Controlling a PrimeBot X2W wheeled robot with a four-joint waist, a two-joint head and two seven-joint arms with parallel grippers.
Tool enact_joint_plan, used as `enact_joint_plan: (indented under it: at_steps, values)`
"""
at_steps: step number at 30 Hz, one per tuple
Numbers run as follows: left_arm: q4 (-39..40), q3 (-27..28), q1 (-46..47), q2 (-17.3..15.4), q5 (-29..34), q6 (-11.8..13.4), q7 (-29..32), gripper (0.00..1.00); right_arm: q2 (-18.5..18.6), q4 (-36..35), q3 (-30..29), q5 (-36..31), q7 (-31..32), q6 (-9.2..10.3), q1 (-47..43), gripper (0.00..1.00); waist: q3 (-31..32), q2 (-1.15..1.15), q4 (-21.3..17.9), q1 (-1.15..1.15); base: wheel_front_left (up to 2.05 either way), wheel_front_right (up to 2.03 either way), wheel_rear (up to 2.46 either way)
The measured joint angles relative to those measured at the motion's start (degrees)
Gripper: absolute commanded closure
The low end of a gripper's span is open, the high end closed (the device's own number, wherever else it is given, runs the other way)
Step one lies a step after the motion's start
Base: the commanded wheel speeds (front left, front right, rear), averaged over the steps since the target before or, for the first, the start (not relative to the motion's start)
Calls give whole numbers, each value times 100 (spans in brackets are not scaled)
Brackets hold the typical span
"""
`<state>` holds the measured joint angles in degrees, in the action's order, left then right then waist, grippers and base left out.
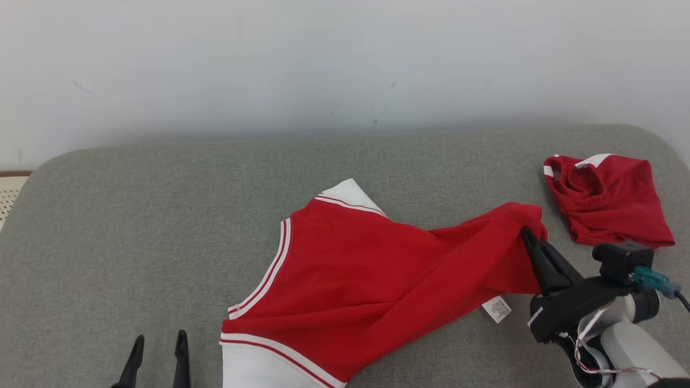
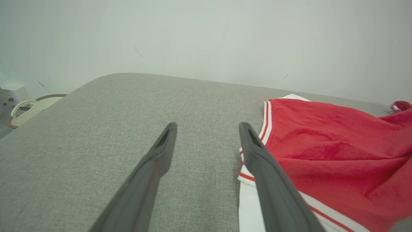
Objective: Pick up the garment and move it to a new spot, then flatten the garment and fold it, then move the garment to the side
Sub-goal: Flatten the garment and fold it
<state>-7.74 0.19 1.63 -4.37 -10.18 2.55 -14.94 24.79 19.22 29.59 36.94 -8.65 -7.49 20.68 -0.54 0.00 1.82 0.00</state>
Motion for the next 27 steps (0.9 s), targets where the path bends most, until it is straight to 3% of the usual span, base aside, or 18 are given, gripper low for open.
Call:
enact_joint_plan:
  at_steps: [8, 15, 16, 17, 18, 19, 27]
  values:
    - [-43, -26, 47, 49, 74, -73, 0, 0, -259, 1372, 643, 48, 74, 0, 1094, 100, -45, 0, 191, 0, 0, 0, 0]
    - [-109, -115, 140, 88, 124, -148, 0, 0, -499, 2624, 1069, 83, -318, 0, 1695, 100, -99, 0, 392, 0, 0, 0, 0]
    - [-115, -127, 157, 94, 126, -152, 0, 0, -520, 2771, 1104, 76, -371, 0, 1746, 85, -108, 0, 416, 0, 0, 0, 0]
    - [-119, -124, 169, 97, 129, -153, 0, 0, -555, 2882, 1118, 80, -424, 0, 1789, 54, -121, 0, 434, 0, 0, 0, 0]
    - [-121, -120, 170, 97, 131, -154, 0, 0, -604, 2978, 1122, 126, -465, 0, 1824, 4, -138, 0, 446, 0, 0, 0, 0]
    - [-121, -120, 170, 97, 131, -154, 0, 0, -604, 2978, 1122, 126, -465, 0, 1824, 0, -138, 0, 446, 0, 0, 0, 0]
    - [-124, -19, 170, 107, 170, -168, 0, 0, -650, 3115, 1167, 108, -632, 0, 1956, 0, -207, 0, 316, 0, 0, 0, 0]
